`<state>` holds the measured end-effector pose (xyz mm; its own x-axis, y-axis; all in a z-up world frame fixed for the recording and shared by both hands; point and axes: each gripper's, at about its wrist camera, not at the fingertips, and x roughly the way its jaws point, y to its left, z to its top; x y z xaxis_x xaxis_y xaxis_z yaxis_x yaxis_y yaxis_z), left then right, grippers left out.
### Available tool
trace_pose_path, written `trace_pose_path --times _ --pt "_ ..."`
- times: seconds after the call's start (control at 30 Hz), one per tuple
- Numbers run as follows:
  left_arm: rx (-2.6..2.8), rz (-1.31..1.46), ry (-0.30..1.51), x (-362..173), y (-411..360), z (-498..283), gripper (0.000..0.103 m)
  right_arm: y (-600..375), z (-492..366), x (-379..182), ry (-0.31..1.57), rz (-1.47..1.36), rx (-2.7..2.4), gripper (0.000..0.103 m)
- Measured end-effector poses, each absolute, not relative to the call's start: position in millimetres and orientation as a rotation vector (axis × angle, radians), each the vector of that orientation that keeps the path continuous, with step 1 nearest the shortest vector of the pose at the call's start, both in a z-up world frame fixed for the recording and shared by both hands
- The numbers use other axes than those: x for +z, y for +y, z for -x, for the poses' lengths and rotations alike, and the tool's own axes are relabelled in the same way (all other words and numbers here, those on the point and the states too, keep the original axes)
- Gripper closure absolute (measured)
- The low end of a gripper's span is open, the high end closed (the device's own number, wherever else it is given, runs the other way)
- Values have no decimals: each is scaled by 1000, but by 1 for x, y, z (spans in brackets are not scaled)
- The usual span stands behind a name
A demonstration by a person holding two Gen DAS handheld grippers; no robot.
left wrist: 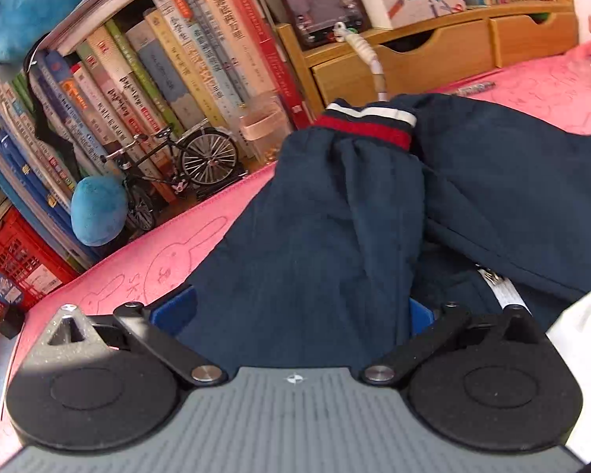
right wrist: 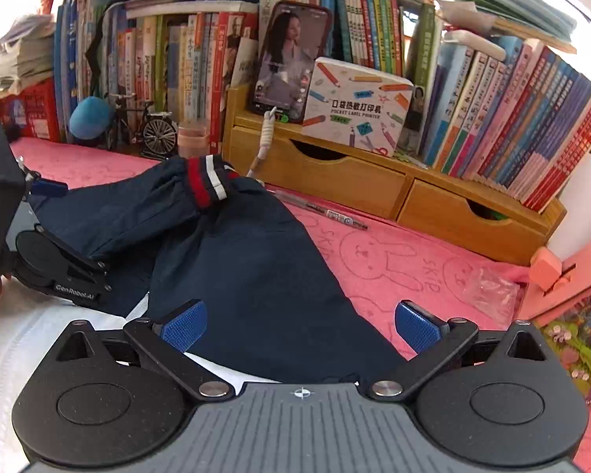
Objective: Fold clothes
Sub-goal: 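Grasp the navy sleeve cuff with the left gripper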
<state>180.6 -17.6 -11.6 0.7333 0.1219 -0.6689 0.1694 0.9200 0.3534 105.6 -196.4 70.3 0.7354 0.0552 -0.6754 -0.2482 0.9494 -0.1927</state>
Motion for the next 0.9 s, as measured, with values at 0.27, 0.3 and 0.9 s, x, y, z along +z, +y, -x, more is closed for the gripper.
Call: trace_pose_path --times 0.27,0.3,0.9 --pt "-70 -163 766 5 28 -188 52 -126 -181 22 905 289 259 0" --pt "-82 -132 755 10 34 -185 52 -119 -186 16 914 298 256 0" --pt "-78 -235 698 18 55 -163 0 -294 -104 65 719 220 -282 91"
